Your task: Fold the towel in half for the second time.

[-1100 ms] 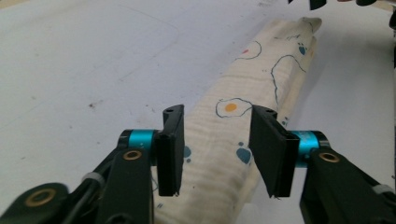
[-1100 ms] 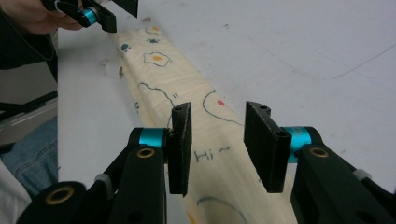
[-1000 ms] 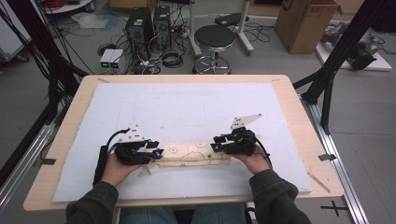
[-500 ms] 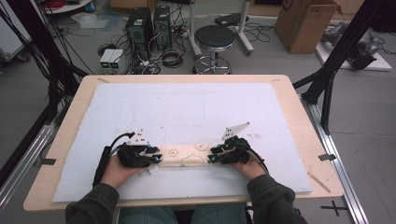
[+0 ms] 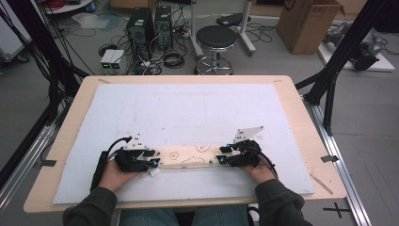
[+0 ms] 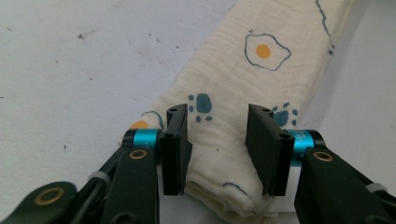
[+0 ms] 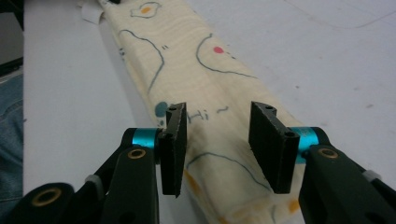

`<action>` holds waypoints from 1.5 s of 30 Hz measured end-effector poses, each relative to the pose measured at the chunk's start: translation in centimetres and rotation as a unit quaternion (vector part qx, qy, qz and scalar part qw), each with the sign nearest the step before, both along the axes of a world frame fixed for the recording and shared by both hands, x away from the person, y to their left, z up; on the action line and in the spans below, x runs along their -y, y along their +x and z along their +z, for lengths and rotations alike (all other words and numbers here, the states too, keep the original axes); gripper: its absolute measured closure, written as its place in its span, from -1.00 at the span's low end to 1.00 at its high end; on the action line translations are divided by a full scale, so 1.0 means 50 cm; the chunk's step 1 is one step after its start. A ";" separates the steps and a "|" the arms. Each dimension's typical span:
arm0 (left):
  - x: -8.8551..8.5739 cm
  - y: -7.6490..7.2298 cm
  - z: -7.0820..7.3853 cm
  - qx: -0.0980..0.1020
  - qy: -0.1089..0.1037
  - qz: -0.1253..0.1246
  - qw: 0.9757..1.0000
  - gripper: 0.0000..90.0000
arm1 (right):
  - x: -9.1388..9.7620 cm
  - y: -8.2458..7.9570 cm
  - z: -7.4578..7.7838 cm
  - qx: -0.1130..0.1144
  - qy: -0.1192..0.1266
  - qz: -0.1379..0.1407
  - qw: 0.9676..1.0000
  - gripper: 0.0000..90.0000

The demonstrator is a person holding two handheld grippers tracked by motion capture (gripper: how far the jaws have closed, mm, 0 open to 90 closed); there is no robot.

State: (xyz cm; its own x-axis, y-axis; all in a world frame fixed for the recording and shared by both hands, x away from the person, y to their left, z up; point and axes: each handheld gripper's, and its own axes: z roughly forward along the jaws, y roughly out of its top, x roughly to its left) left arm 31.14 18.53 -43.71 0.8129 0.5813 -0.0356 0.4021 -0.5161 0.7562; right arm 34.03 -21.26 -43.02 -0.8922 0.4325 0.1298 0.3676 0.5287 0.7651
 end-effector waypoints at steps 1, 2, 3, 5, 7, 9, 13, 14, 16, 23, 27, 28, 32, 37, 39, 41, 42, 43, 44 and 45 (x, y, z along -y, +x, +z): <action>-0.001 0.000 -0.001 0.001 -0.002 0.000 1.000 0.27 | 0.002 0.000 -0.002 -0.002 -0.005 -0.003 1.000 0.24; -0.001 0.000 0.000 0.000 -0.002 -0.001 1.000 0.25 | 0.005 0.001 -0.005 0.001 -0.010 -0.003 1.000 0.23; -0.003 0.000 0.001 0.001 -0.002 -0.003 1.000 0.22 | 0.007 0.000 -0.007 0.000 -0.013 -0.003 1.000 0.23; -0.004 -0.002 0.000 -0.001 -0.006 -0.003 1.000 0.20 | 0.010 -0.002 -0.011 -0.001 -0.019 -0.003 1.000 0.21; -0.007 -0.002 -0.001 -0.001 -0.007 -0.006 1.000 0.17 | 0.014 -0.005 -0.014 0.003 -0.025 -0.002 1.000 0.19; -0.009 -0.004 -0.001 0.000 -0.009 -0.007 1.000 0.16 | 0.018 -0.009 -0.016 0.003 -0.025 -0.005 1.000 0.18; -0.009 -0.006 -0.001 0.000 -0.011 -0.001 1.000 0.07 | 0.021 -0.014 -0.017 0.007 -0.029 -0.005 1.000 0.15; -0.011 -0.007 0.000 0.000 -0.010 -0.003 1.000 0.05 | 0.021 -0.014 -0.018 0.009 -0.030 -0.005 1.000 0.14; -0.012 -0.008 0.000 0.002 -0.008 -0.003 1.000 0.05 | 0.022 -0.017 -0.018 0.013 -0.030 -0.004 0.999 0.11; -0.016 -0.013 0.009 0.013 -0.022 0.002 1.000 0.03 | 0.022 -0.021 -0.015 0.015 -0.027 -0.007 0.999 0.04; -0.027 -0.018 0.027 0.023 -0.043 0.003 0.999 0.02 | 0.025 -0.017 0.005 0.032 0.010 -0.013 0.999 0.01; -0.027 -0.019 0.029 0.026 -0.045 0.002 0.999 0.01 | 0.026 -0.015 0.008 0.034 0.015 -0.016 0.999 0.01; -0.023 -0.021 0.020 0.018 -0.024 -0.006 1.000 0.02 | 0.023 -0.008 0.005 0.027 0.009 -0.021 0.999 0.00; -0.023 -0.019 0.008 0.008 -0.006 -0.012 1.000 0.00 | 0.023 -0.010 -0.012 0.022 -0.022 -0.015 0.999 0.00; -0.023 -0.019 0.006 0.006 -0.005 -0.012 1.000 0.00 | 0.026 -0.013 -0.016 0.021 -0.026 -0.014 0.999 0.00; -0.023 -0.019 0.003 0.007 0.000 -0.012 1.000 0.00 | 0.028 -0.014 -0.017 0.025 -0.029 -0.015 0.999 -0.01; -0.022 -0.019 0.002 0.007 0.000 -0.012 1.000 0.00 | 0.029 -0.015 -0.017 0.026 -0.031 -0.011 0.999 -0.01; -0.022 -0.019 0.001 0.007 0.001 -0.012 1.000 0.00 | 0.028 -0.015 -0.018 0.028 -0.033 -0.012 0.999 -0.02; -0.022 -0.019 0.001 0.008 0.003 -0.012 1.000 0.00 | 0.027 -0.017 -0.019 0.029 -0.038 -0.010 0.999 -0.02; -0.021 -0.019 0.000 0.008 0.005 -0.011 1.000 0.00 | 0.026 -0.019 -0.020 0.036 -0.041 -0.007 0.998 -0.02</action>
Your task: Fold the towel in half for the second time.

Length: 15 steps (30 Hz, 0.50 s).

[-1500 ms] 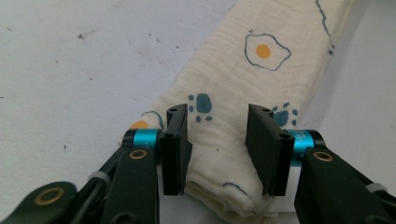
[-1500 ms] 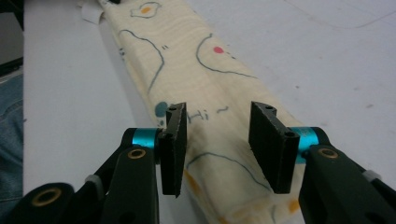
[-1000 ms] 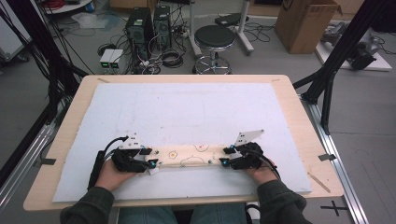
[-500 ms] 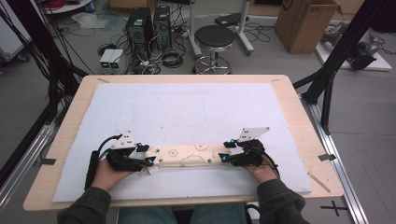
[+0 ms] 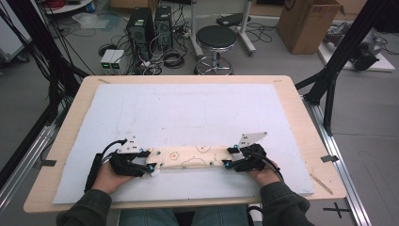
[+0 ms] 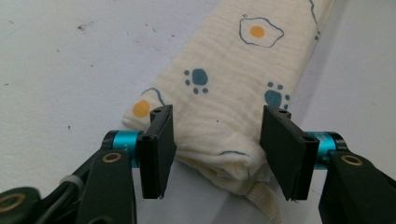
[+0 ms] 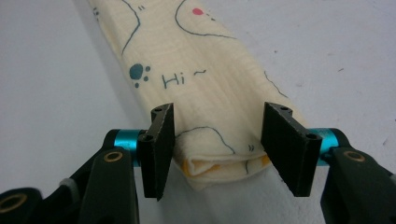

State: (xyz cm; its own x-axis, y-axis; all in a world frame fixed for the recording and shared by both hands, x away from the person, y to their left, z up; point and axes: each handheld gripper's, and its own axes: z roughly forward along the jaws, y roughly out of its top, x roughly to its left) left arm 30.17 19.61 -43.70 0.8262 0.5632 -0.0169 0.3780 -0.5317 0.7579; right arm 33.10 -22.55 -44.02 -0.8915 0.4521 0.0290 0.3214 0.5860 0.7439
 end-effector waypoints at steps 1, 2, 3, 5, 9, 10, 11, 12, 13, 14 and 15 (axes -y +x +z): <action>0.000 0.000 0.000 0.002 0.007 -0.003 1.000 0.00 | -0.002 -0.002 0.000 0.002 -0.003 -0.002 1.000 -0.03; 0.000 -0.001 -0.001 0.005 0.007 -0.002 1.000 0.00 | -0.002 -0.003 -0.001 0.006 -0.005 -0.001 1.000 -0.03; 0.001 -0.002 -0.002 0.007 0.009 -0.002 1.000 0.00 | -0.002 -0.003 -0.002 0.008 -0.006 -0.001 1.000 -0.03; 0.000 -0.002 -0.003 0.006 0.011 -0.001 1.000 0.00 | 0.000 -0.005 -0.003 0.008 -0.004 0.000 1.000 -0.03; -0.004 0.002 -0.005 -0.005 0.010 -0.001 1.000 -0.01 | 0.000 -0.007 -0.005 0.016 -0.005 0.000 1.000 -0.03; -0.003 0.002 -0.005 -0.004 0.008 0.002 1.000 -0.01 | 0.000 -0.007 -0.005 0.017 -0.005 0.000 1.000 -0.03; -0.002 0.001 -0.004 0.000 0.010 0.001 1.000 -0.01 | 0.000 -0.007 -0.005 0.015 -0.003 -0.001 1.000 -0.03; -0.002 0.000 -0.003 0.000 0.010 0.001 1.000 -0.01 | -0.001 -0.006 -0.005 0.013 -0.002 -0.001 1.000 -0.03; -0.002 0.000 -0.002 0.000 0.009 0.002 1.000 -0.02 | -0.001 -0.005 -0.005 0.013 0.000 -0.003 1.000 -0.03; -0.003 0.000 0.000 0.001 0.005 0.003 1.000 -0.03 | -0.001 -0.005 -0.004 0.011 0.001 -0.004 1.000 -0.05; -0.004 -0.001 0.004 0.004 0.001 0.002 1.000 -0.03 | -0.001 -0.005 -0.003 0.009 0.002 -0.003 1.000 -0.06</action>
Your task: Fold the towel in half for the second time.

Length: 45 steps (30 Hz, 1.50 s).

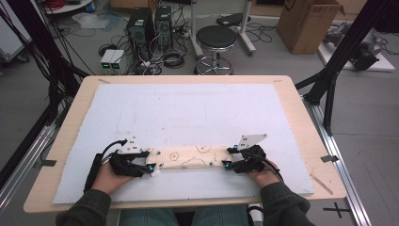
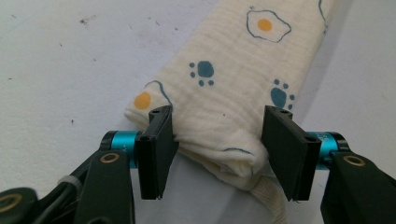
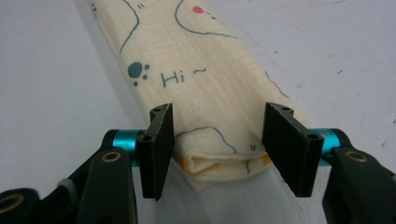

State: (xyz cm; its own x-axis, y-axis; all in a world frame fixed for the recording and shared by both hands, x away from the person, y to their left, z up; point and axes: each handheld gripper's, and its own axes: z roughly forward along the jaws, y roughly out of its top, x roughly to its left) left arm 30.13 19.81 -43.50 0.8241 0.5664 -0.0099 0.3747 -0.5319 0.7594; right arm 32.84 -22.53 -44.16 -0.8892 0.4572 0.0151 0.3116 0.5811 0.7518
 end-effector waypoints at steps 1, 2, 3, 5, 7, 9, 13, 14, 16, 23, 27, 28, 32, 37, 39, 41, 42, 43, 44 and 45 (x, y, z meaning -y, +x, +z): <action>-0.001 -0.001 0.004 0.001 -0.009 0.002 1.000 -0.03 | 0.000 0.001 0.002 0.000 0.004 0.001 1.000 -0.08; -0.003 -0.001 0.009 0.001 -0.018 0.002 1.000 -0.04 | 0.001 0.001 0.006 -0.006 0.013 0.000 1.000 -0.11; -0.004 -0.001 0.013 0.000 -0.026 0.003 1.000 -0.05 | 0.001 0.001 0.011 -0.009 0.023 0.001 1.000 -0.11; -0.005 0.000 0.024 0.004 -0.038 0.004 0.999 -0.10 | 0.001 0.002 0.022 -0.008 0.040 0.001 0.999 -0.14; -0.007 0.002 0.035 0.009 -0.046 0.005 0.999 -0.12 | 0.003 0.004 0.032 -0.010 0.050 -0.002 0.999 -0.17; -0.010 0.006 0.043 0.013 -0.056 0.011 0.998 -0.14 | 0.007 0.010 0.042 -0.013 0.067 -0.004 0.998 -0.17; -0.015 0.022 0.056 0.015 -0.072 0.026 0.997 -0.17 | 0.019 0.024 0.056 -0.015 0.083 -0.022 0.996 -0.15; -0.016 0.026 0.059 0.014 -0.074 0.030 0.997 -0.16 | 0.022 0.028 0.060 -0.018 0.081 -0.032 0.996 -0.13; -0.015 0.032 0.061 0.019 -0.072 0.040 0.996 -0.14 | 0.027 0.038 0.061 -0.023 0.079 -0.044 0.996 -0.09; -0.017 0.057 0.044 0.005 -0.059 0.080 0.995 -0.05 | 0.029 0.075 0.044 -0.053 0.078 -0.072 0.993 0.00; -0.014 0.071 0.031 -0.012 -0.055 0.090 0.994 0.00 | 0.020 0.088 0.029 -0.072 0.068 -0.074 0.992 0.07; -0.013 0.074 0.027 -0.018 -0.053 0.090 0.994 0.00 | 0.017 0.090 0.026 -0.079 0.065 -0.072 0.992 0.09; -0.005 0.079 0.014 -0.034 -0.039 0.087 0.995 0.06 | 0.009 0.093 0.016 -0.094 0.056 -0.066 0.992 0.15; -0.002 0.084 -0.001 -0.056 -0.025 0.088 0.994 0.17 | 0.006 0.091 0.008 -0.100 0.046 -0.067 0.992 0.25; -0.001 0.085 -0.005 -0.062 -0.025 0.084 0.994 0.19 | 0.007 0.090 0.004 -0.101 0.040 -0.066 0.992 0.28; 0.001 0.084 -0.005 -0.061 -0.020 0.082 0.995 0.26 | 0.006 0.089 0.000 -0.100 0.035 -0.064 0.992 0.34; 0.001 0.083 -0.005 -0.060 -0.020 0.082 0.995 0.27 | 0.005 0.087 0.000 -0.101 0.034 -0.064 0.992 0.35; 0.001 0.084 -0.005 -0.059 -0.019 0.079 0.995 0.29 | 0.005 0.086 0.000 -0.099 0.032 -0.064 0.993 0.38; 0.001 0.083 -0.006 -0.059 -0.019 0.076 0.995 0.32 | 0.004 0.086 0.000 -0.098 0.031 -0.063 0.993 0.42; 0.002 0.082 -0.006 -0.060 -0.020 0.074 0.995 0.37 | 0.004 0.085 0.000 -0.096 0.029 -0.061 0.993 0.44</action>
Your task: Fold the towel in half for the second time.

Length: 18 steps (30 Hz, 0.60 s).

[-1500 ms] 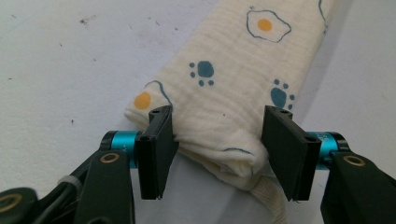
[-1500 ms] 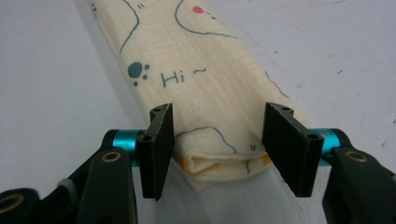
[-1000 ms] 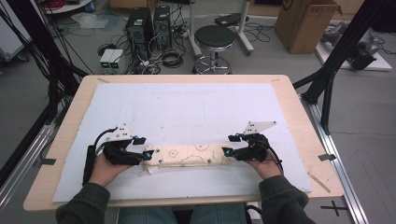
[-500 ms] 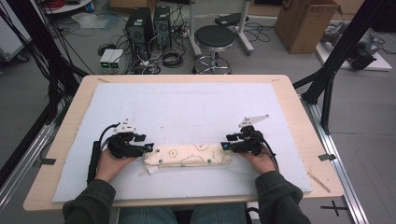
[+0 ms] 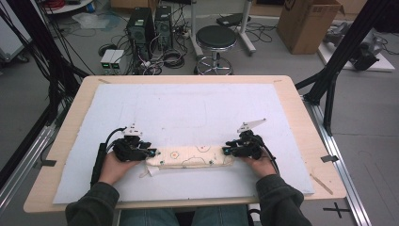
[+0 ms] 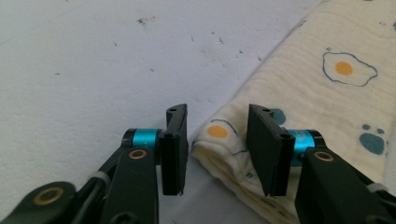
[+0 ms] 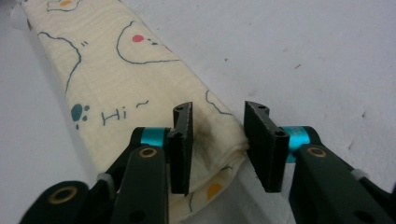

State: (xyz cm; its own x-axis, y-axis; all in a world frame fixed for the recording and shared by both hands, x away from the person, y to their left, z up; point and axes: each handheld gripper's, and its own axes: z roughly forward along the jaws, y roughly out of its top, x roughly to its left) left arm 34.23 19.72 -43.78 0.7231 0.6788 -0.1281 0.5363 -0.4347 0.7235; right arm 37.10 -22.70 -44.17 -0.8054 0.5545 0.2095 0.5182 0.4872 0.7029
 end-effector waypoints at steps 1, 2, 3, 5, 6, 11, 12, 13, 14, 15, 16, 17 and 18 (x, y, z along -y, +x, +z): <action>0.001 -0.001 0.000 -0.002 -0.004 -0.004 1.000 0.43 | 0.000 -0.001 0.000 0.002 -0.001 0.000 1.000 0.47; 0.002 -0.001 0.000 -0.001 -0.002 -0.007 1.000 0.51 | 0.000 -0.001 -0.001 0.004 -0.001 0.001 1.000 0.51; 0.003 -0.002 0.000 -0.001 -0.004 -0.011 1.000 0.56 | 0.000 -0.002 -0.001 0.001 0.000 0.003 1.000 0.55; 0.004 -0.004 0.000 0.000 -0.003 -0.014 1.000 0.66 | -0.001 -0.004 -0.001 0.000 0.000 0.004 1.000 0.62; 0.004 -0.004 0.000 0.000 -0.002 -0.016 1.000 0.69 | -0.001 -0.003 -0.002 -0.001 0.003 0.007 1.000 0.67; 0.008 -0.009 0.005 0.007 0.003 -0.019 1.000 0.81 | -0.003 -0.007 0.000 -0.003 0.003 0.013 1.000 0.77; 0.008 -0.010 0.006 0.009 0.001 -0.018 1.000 0.82 | -0.002 -0.006 0.001 0.000 0.005 0.017 1.000 0.78; 0.007 -0.011 0.008 0.011 -0.001 -0.017 1.000 0.82 | -0.002 -0.007 0.002 -0.001 0.007 0.017 1.000 0.79; 0.006 -0.012 0.010 0.012 -0.006 -0.015 1.000 0.83 | -0.001 -0.007 0.004 -0.002 0.008 0.017 1.000 0.79; 0.005 -0.013 0.013 0.015 -0.007 -0.016 1.000 0.83 | 0.000 -0.008 0.008 -0.002 0.007 0.018 1.000 0.80; 0.004 -0.013 0.016 0.019 -0.011 -0.012 1.000 0.83 | 0.000 -0.007 0.011 0.000 0.010 0.018 1.000 0.80; 0.001 -0.012 0.018 0.020 -0.014 -0.014 1.000 0.83 | 0.000 -0.007 0.014 0.003 0.010 0.018 1.000 0.80; 0.000 -0.013 0.020 0.023 -0.020 -0.009 0.999 0.84 | -0.001 -0.007 0.018 0.007 0.010 0.018 1.000 0.80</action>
